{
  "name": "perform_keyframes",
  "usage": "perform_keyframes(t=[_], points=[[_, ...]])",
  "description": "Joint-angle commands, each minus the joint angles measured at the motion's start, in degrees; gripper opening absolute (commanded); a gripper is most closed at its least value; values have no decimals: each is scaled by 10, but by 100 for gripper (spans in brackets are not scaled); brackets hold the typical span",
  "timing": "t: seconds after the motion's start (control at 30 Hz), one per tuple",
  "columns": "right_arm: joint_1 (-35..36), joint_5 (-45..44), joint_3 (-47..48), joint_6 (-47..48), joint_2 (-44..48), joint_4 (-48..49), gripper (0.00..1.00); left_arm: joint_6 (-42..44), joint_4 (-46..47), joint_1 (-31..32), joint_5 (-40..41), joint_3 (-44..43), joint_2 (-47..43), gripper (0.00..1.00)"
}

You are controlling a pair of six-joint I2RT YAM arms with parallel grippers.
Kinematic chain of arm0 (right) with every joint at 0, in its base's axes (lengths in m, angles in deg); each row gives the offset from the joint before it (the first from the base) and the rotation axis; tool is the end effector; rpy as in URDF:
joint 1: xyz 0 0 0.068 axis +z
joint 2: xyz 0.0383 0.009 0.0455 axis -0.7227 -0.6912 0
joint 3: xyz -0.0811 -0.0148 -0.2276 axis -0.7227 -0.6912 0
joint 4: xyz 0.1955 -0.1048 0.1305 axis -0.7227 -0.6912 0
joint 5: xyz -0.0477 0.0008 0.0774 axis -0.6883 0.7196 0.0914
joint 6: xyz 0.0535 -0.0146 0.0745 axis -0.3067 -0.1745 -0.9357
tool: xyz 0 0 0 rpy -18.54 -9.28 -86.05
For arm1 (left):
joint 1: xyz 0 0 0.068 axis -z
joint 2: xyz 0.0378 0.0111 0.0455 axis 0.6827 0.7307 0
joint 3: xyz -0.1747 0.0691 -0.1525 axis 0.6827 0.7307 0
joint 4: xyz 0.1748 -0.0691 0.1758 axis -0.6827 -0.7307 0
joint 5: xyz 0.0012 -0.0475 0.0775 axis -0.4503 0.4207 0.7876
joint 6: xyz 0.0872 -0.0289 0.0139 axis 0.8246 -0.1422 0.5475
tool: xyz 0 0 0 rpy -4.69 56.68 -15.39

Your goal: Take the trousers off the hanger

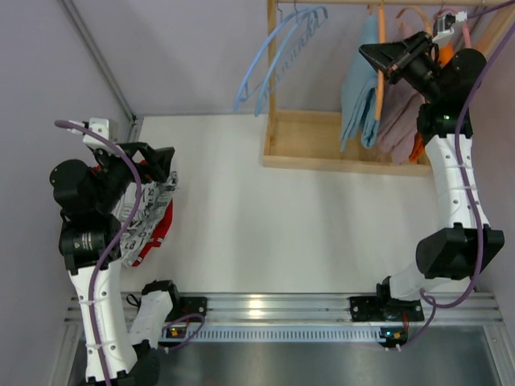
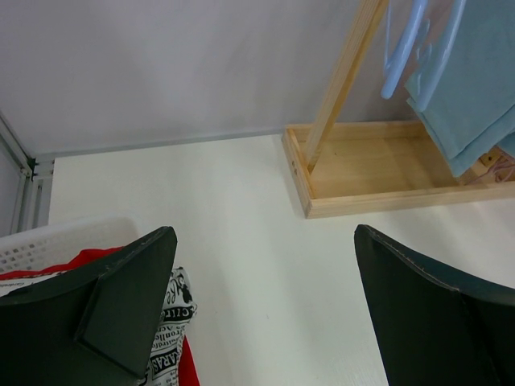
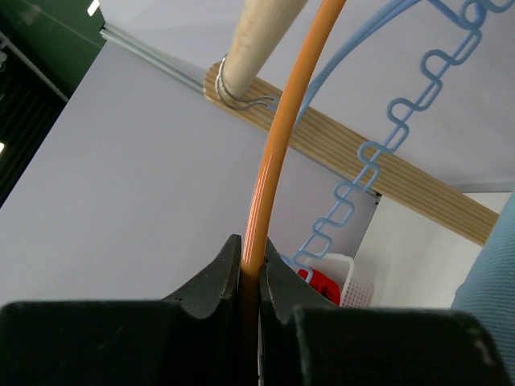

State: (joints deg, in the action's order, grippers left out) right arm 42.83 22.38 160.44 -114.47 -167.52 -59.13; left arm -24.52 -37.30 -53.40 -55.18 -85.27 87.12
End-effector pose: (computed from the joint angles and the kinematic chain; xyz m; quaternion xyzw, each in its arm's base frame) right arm 0.3718 0.0340 0.4922 0.1023 0.6100 0.6019 0.5052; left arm 0.1913 -0.0047 0.4477 0.0569 0.7109 -0.1569 0.6832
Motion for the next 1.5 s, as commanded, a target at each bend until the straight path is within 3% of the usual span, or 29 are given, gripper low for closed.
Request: perform_keyframes(t=[0.0,0.27,0.57,0.67,0.77,0.87,0.9,1.0,1.17,1.2,1.37,1.47], points=[[24,-13,61,25,63,172,0,-7,33,0,-12,-10,-3,98],[30,-9,-23,24,127,138,0,50,54,0,-15,19,-21,98],[55,-3,-130,26,221,97,0,192,174,0,-90,153,-65,98],[61,-9,-161,40,253,53,0,225,180,2,-141,176,-55,98],[63,-13,-179,56,280,12,0,244,180,38,-140,183,-51,98],[65,-17,-191,69,298,-17,0,268,180,140,-46,191,-40,98],[69,-16,-194,72,301,-22,0,276,180,209,-19,194,-31,98],[75,-12,-197,84,305,-48,0,287,213,332,66,212,-16,97],[75,-16,-190,105,315,-98,0,280,290,460,161,205,49,96],[75,-17,-190,105,317,-105,0,277,299,513,231,206,58,96],[76,-38,-189,104,322,-144,0,287,418,664,391,213,126,94],[75,-40,-188,94,319,-146,0,264,476,704,431,184,186,94]])
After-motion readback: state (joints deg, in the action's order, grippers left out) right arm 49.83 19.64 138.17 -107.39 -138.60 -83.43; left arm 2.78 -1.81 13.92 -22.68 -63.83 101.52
